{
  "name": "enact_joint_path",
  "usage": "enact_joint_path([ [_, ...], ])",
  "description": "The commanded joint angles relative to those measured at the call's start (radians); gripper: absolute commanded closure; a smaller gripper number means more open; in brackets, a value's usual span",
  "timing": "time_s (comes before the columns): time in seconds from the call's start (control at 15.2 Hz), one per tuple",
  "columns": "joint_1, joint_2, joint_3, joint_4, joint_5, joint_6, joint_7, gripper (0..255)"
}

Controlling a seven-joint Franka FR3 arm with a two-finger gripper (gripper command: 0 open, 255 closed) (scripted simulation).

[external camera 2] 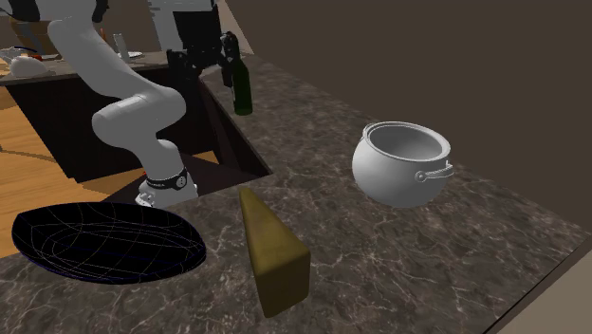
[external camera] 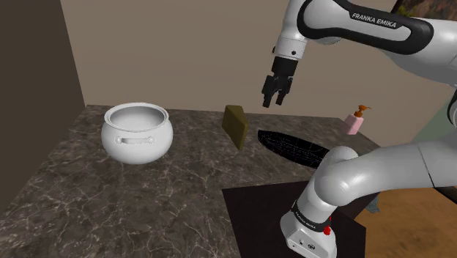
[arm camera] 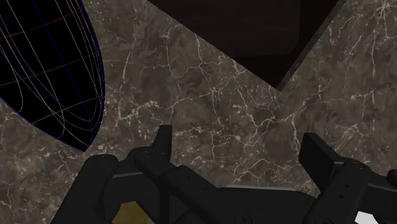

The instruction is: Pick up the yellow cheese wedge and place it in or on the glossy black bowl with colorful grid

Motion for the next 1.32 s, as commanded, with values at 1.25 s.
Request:
enact_joint_path([
  [1.25, -0.120, 0.538, -0.068, 0.043, -0.076, 0.552, 0.144, 0],
])
